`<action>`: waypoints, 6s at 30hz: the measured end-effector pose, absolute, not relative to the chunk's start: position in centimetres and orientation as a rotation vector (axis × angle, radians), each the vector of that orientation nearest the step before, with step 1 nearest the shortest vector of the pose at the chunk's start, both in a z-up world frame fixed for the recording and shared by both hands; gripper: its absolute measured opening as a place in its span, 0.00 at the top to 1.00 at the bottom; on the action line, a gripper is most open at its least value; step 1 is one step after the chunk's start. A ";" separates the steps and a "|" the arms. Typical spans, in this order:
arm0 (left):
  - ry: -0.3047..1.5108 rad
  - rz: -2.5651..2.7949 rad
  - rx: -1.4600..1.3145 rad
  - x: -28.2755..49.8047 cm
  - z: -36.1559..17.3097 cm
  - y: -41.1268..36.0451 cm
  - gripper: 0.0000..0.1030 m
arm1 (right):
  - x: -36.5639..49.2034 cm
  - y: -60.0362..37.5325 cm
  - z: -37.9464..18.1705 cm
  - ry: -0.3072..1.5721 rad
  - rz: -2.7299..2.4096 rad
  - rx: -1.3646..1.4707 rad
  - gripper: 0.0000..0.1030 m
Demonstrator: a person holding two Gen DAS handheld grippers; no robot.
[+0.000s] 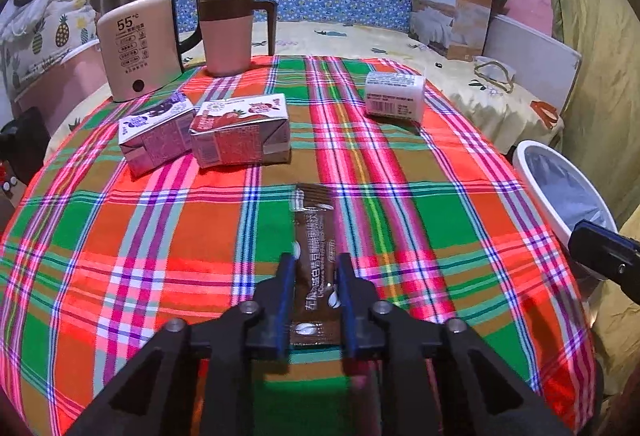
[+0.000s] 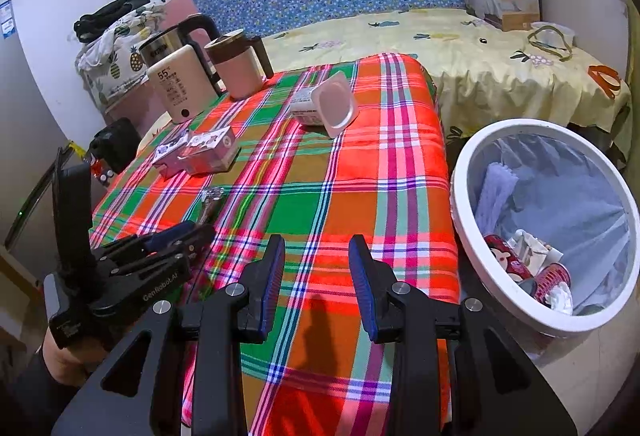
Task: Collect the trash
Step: 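Grasp the brown snack wrapper with the left gripper while the right grasps the white yogurt cup, then carry the wrapper with the left gripper while the right carries the yogurt cup over the bin, then open both grippers to drop the wrapper and yogurt cup into the bin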
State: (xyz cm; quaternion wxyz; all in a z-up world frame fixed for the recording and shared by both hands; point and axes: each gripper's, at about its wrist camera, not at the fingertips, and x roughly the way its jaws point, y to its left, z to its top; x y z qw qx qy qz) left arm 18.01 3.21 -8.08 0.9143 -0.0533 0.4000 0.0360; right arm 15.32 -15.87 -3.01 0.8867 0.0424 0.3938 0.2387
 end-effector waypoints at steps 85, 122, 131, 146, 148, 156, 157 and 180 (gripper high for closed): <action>0.740 -0.038 -0.208 14.3 -4.5 5.2 0.81 | 17.9 -14.0 -1.2 0.728 0.507 0.028 0.93; 0.745 -0.276 -0.067 17.5 -1.6 -8.0 0.81 | 14.7 -24.8 -1.0 0.669 0.302 0.145 0.93; 0.754 -0.347 -0.038 19.4 -1.7 -11.6 0.81 | 14.8 -27.7 -1.6 0.689 0.224 0.169 0.93; 0.781 -0.431 -0.003 22.1 -2.6 -16.0 0.81 | 15.5 -29.9 -3.2 0.764 0.165 0.182 0.93; 0.785 -0.435 0.000 22.3 -2.9 -16.3 0.81 | 15.7 -30.1 -3.4 0.780 0.167 0.190 0.93; 0.797 -0.452 0.005 23.2 -3.3 -17.1 0.81 | 15.9 -30.9 -4.1 0.808 0.128 0.210 0.88; 0.797 -0.455 0.006 23.3 -3.3 -17.2 0.81 | 15.9 -31.1 -4.2 0.809 0.121 0.212 0.86; 0.796 -0.501 -0.088 24.4 -3.8 -16.6 0.59 | 15.2 -31.5 -3.5 0.768 0.110 0.243 0.82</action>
